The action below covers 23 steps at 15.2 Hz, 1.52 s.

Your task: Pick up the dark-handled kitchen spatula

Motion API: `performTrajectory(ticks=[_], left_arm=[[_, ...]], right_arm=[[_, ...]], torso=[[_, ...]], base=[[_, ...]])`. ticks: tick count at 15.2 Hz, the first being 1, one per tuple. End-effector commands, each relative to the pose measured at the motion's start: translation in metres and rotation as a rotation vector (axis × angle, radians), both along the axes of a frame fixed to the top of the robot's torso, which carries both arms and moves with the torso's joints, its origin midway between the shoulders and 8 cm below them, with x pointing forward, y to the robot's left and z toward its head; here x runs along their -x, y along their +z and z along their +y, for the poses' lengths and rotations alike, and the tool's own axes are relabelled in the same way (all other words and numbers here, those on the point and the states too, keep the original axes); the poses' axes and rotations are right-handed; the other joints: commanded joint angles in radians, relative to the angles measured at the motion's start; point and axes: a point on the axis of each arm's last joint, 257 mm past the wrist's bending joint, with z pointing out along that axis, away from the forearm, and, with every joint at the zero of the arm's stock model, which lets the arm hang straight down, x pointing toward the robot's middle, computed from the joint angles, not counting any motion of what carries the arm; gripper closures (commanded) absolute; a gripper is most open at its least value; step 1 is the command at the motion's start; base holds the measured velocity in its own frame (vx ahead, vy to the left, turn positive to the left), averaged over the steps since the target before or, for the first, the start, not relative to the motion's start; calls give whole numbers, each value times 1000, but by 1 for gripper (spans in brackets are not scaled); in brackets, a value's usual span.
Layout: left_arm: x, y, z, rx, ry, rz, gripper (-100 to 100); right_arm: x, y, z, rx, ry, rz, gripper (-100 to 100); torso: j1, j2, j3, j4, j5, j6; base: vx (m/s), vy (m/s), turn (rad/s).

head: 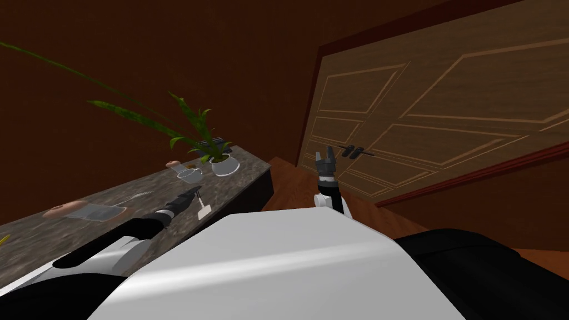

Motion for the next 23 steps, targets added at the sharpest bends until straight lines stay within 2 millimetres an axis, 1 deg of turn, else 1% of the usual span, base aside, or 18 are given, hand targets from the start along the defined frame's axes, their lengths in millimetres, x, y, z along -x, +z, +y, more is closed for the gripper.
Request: performTrajectory(ticks=[1,2,3,4,5,6,8,9,10,11,12,13,14,15,16,19,20,23], left_arm=[[4,-5,7,-6,1,50,-100],[14,-15,15,4,19,105,-100],[11,-13,15,-7,9,114,-100],[23,-24,22,5,29,169,-100],[19,-21,22,-8,15,178,-100],[31,-31,28,6,35,233,-100],[28,-29,29,-8,22,242,-100],[39,-38,34,1,36,302,-100],[36,-36,35,-8,28,305,-100],[48,-45,39,4,45,363,-100],[45,-43,39,-7,35,368,-100],[57,-50,43,3,49,422,-100],[55,-49,43,-6,41,428,-100],[66,-56,46,2,53,482,-100],[64,-55,47,-6,48,488,-100],[74,-60,50,-5,54,545,-100],[84,-64,52,-4,61,600,-100],[93,-68,54,-3,68,651,-100]], right_arm=[[0,0,0,0,0,0,0],[0,0,0,0,0,0,0],[0,0,0,0,0,0,0],[0,0,0,0,0,0,0],[0,0,0,0,0,0,0],[0,0,0,0,0,0,0],[0,0,0,0,0,0,0],[0,0,0,0,0,0,0],[0,0,0,0,0,0,0],[0,0,0,0,0,0,0],[0,0,0,0,0,0,0],[0,0,0,0,0,0,0],[0,0,0,0,0,0,0],[0,0,0,0,0,0,0],[0,0,0,0,0,0,0],[0,0,0,0,0,0,0],[0,0,0,0,0,0,0],[0,0,0,0,0,0,0]], torso=[[0,0,0,0,0,0],[0,0,0,0,0,0],[0,0,0,0,0,1],[0,0,0,0,0,0],[0,0,0,0,0,0],[0,0,0,0,0,0],[0,0,0,0,0,0],[0,0,0,0,0,0],[0,0,0,0,0,0],[0,0,0,0,0,0],[0,0,0,0,0,0],[0,0,0,0,0,0],[0,0,0,0,0,0],[0,0,0,0,0,0],[0,0,0,0,0,0],[0,0,0,0,0,0],[0,0,0,0,0,0],[0,0,0,0,0,0]], base=[[6,-4,-130],[8,-4,-188],[8,-1,-150],[9,-2,-146],[8,0,-114],[9,-1,-139],[7,0,-83],[6,-2,-83],[6,-2,-100],[7,-3,-155],[6,0,-115],[6,0,-113],[6,0,-89],[6,-1,-86],[6,1,-71],[4,1,-71],[3,-1,-56],[3,0,-74]])
